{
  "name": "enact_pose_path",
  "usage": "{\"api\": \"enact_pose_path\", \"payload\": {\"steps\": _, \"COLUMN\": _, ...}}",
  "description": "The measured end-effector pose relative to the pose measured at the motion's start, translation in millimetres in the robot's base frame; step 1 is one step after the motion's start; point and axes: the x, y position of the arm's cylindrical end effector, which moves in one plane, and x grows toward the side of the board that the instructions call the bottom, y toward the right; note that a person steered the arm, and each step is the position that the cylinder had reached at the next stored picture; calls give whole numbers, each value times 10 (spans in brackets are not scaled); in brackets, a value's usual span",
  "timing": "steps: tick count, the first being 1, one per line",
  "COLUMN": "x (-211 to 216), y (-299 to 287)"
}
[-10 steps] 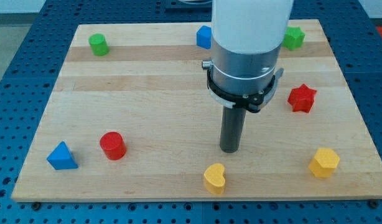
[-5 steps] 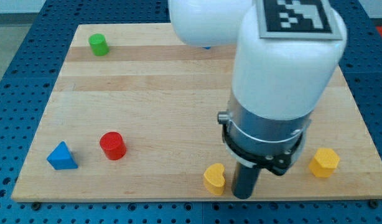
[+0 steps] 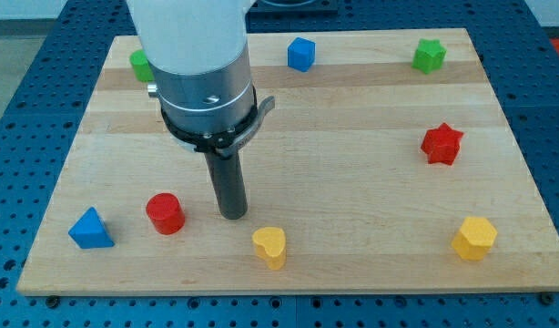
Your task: Move the yellow heart to the center of the board
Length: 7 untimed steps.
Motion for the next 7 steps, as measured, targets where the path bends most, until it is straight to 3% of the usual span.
{"api": "enact_pose_path", "payload": {"steps": 1, "x": 251, "y": -53}}
{"api": "enact_pose_path", "payload": {"steps": 2, "x": 796, "y": -180}}
{"api": "enact_pose_path", "payload": {"steps": 3, "x": 834, "y": 98}}
{"api": "enact_pose_path", "payload": {"steps": 4, "x": 619, "y": 573}}
{"api": "enact_pose_path", "payload": {"steps": 5, "x": 651, "y": 573}}
{"api": "enact_pose_path", "payload": {"steps": 6, "x": 355, "y": 548}}
{"api": "enact_pose_path", "payload": {"steps": 7, "x": -249, "y": 479}}
